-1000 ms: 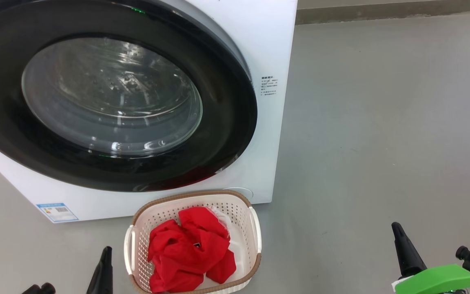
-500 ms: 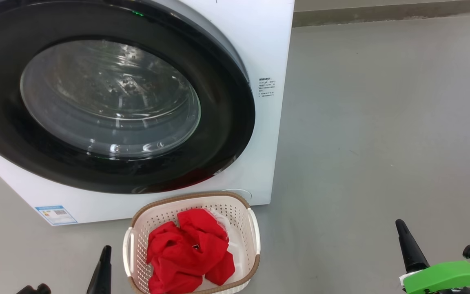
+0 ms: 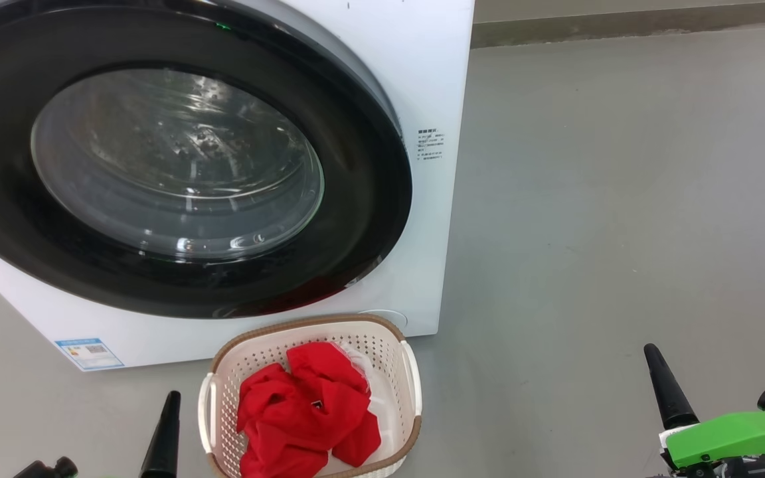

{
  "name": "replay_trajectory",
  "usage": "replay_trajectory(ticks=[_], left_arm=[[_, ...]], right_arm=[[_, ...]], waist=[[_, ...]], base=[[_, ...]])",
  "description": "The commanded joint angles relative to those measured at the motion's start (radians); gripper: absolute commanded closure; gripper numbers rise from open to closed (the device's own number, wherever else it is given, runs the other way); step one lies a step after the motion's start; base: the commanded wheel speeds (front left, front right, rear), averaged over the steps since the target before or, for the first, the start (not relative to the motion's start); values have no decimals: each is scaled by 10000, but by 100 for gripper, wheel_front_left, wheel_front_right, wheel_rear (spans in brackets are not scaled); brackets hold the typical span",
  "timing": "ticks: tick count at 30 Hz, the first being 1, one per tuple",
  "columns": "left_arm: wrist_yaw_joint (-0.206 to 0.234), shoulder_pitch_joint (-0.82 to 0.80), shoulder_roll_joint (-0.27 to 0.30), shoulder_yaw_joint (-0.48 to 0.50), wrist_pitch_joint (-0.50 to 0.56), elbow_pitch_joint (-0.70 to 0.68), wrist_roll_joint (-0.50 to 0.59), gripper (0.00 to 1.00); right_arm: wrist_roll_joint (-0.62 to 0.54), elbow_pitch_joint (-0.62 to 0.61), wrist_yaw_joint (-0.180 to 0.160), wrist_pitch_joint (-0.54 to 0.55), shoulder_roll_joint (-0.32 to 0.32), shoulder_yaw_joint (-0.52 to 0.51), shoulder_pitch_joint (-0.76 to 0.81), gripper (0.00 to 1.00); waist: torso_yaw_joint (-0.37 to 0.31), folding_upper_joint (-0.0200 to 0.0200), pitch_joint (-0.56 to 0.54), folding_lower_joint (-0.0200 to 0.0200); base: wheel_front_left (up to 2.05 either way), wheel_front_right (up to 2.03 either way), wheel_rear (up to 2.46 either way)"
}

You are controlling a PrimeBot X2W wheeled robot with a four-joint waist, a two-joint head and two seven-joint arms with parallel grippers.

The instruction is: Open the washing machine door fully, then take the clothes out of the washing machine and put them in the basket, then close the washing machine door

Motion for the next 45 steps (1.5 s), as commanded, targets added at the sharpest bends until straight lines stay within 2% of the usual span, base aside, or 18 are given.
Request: replay_trajectory(ticks=[1, 45], left_arm=[[-45, -432, 207, 261, 89, -299, -263, 100], [-69, -835, 275, 539, 1360, -433, -4824, 100]], right_arm=[[261, -290, -4, 67, -77, 21, -456, 100], [4167, -623, -7, 1373, 10, -503, -977, 100]], waist=[[-5, 0, -5, 0], [-200, 0, -197, 0]], base=[[0, 0, 0], [0, 0, 0]])
